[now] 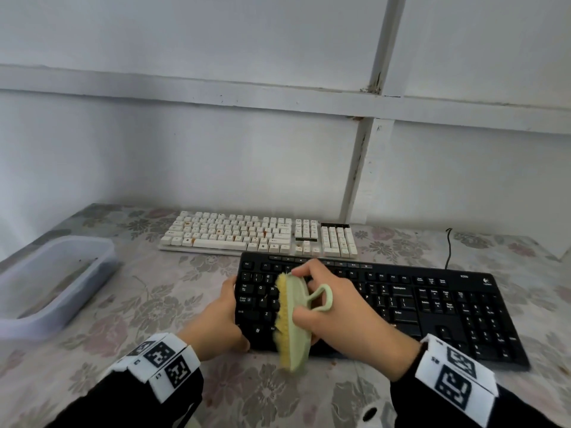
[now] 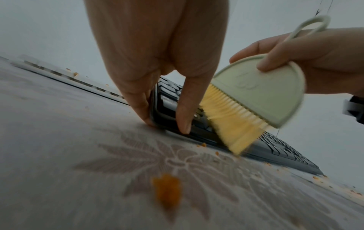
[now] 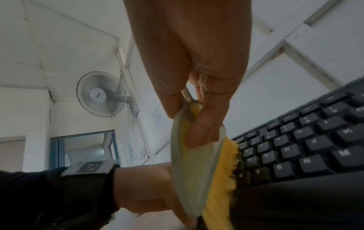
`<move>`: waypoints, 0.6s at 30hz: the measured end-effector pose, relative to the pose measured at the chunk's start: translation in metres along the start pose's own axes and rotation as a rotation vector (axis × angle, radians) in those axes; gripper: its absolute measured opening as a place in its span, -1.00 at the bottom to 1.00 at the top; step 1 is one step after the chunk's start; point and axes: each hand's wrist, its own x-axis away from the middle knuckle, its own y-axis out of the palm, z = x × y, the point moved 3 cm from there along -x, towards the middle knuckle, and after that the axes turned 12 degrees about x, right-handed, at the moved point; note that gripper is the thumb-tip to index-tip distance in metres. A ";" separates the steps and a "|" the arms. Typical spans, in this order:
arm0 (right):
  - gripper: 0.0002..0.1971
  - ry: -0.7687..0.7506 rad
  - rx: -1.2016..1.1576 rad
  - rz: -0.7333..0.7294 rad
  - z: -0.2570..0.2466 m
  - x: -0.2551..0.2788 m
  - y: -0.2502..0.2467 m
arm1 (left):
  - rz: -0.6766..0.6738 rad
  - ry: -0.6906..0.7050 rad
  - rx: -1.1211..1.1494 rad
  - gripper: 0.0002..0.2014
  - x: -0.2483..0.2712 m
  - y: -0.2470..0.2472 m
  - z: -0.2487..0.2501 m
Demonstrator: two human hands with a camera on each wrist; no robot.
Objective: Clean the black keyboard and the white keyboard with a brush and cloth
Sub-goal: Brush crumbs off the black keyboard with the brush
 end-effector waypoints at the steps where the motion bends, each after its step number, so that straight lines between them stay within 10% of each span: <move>1: -0.64 0.011 -0.007 -0.039 0.001 0.003 0.001 | 0.000 -0.002 -0.003 0.04 0.000 0.000 0.000; 11: -0.64 -0.003 -0.132 0.225 -0.006 -0.015 -0.035 | -0.007 -0.008 -0.011 0.05 0.002 0.000 0.003; 18: -0.65 -0.014 -0.011 0.077 0.002 -0.001 0.002 | -0.003 0.007 -0.003 0.05 -0.001 -0.001 0.001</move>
